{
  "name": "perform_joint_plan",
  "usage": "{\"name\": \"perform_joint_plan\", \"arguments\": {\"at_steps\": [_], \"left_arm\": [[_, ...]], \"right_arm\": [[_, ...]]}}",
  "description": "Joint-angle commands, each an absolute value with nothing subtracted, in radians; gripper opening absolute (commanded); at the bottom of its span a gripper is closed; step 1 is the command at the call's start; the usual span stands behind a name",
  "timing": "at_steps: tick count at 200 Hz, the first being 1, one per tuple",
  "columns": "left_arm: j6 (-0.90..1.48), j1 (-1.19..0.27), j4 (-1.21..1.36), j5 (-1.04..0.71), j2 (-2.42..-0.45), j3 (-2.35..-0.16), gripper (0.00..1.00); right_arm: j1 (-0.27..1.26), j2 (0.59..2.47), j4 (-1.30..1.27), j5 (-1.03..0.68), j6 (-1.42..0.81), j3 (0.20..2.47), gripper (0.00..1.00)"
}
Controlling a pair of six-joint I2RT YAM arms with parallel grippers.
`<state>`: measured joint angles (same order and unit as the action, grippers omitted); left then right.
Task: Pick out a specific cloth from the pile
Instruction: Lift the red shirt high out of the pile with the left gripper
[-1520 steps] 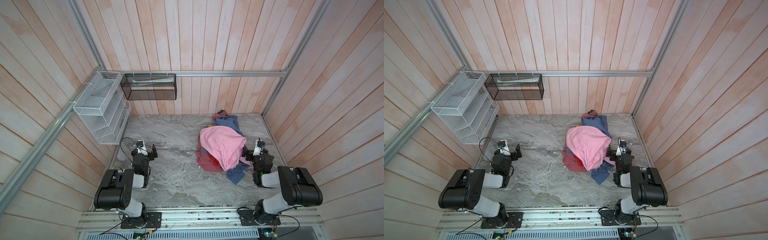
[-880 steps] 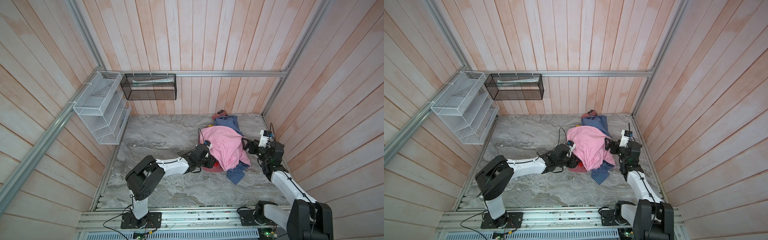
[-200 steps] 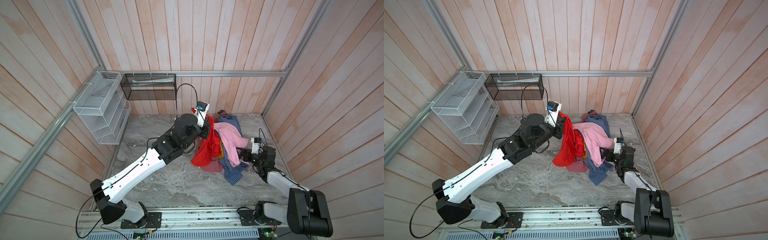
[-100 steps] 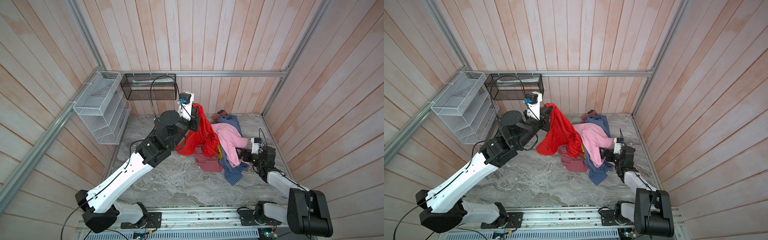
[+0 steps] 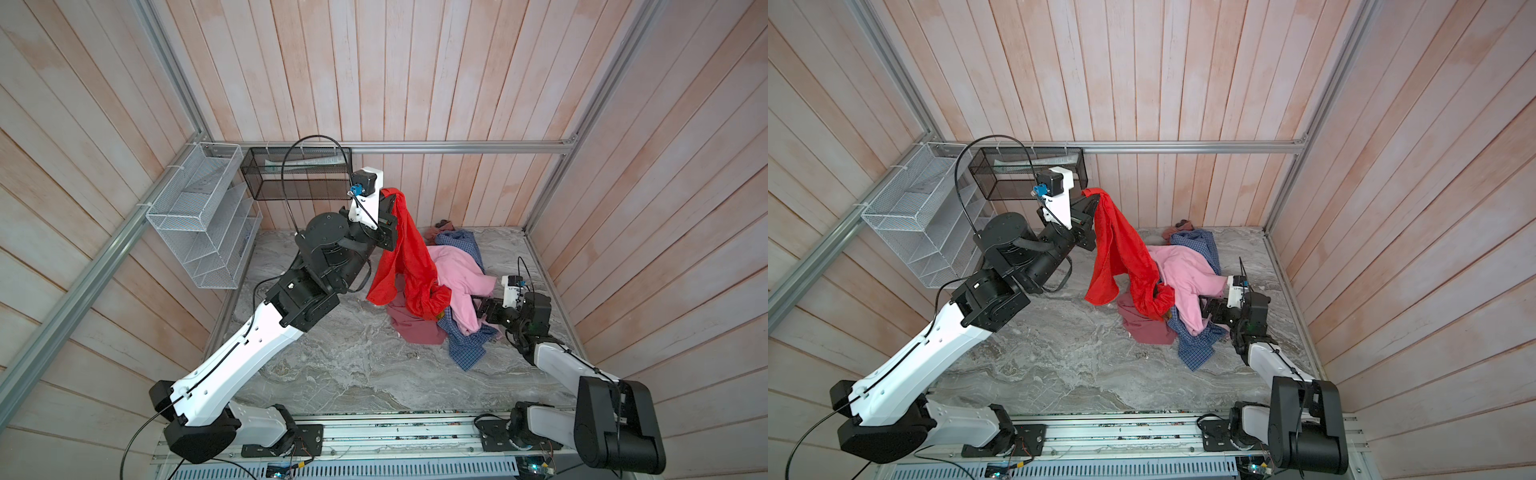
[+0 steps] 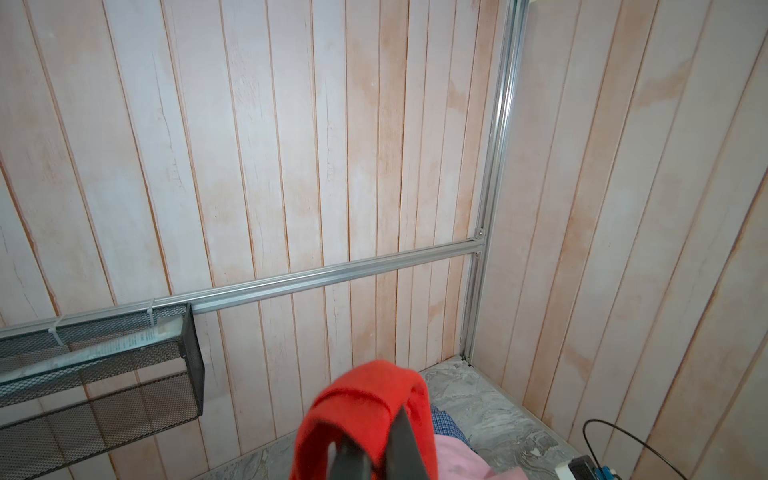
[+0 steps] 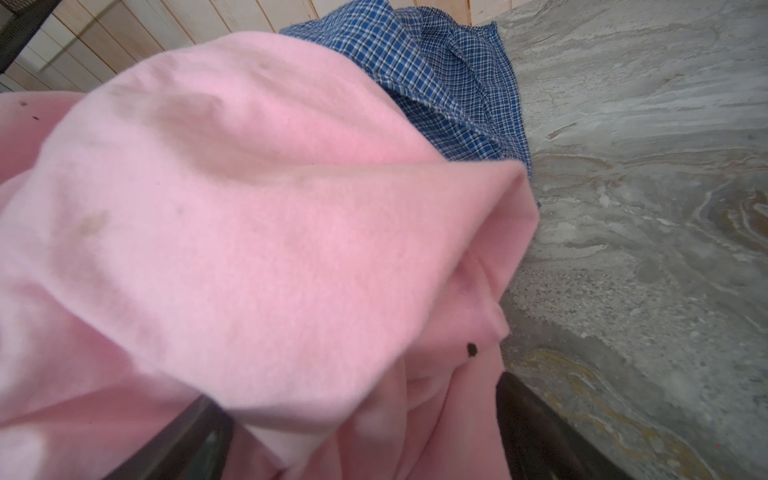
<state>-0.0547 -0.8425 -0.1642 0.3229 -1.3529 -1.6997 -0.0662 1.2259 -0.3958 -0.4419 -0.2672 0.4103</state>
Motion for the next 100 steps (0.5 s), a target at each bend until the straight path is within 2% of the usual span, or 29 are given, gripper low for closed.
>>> {"name": "perform_joint_plan", "arguments": {"at_steps": [1,100], "left_arm": [[-0.122,-0.834,-0.087,0.332,-1.357,-1.793,0.0],[-0.151,-0.834,-0.054,0.225,-1.36,-1.844,0.02]], "right_arm": [[-0.063,1.22,-0.4,-0.42,-0.256,0.428,0.97],[-0.064,1.223,-0.419,-0.414,-0.267,0.429,0.97]]}}
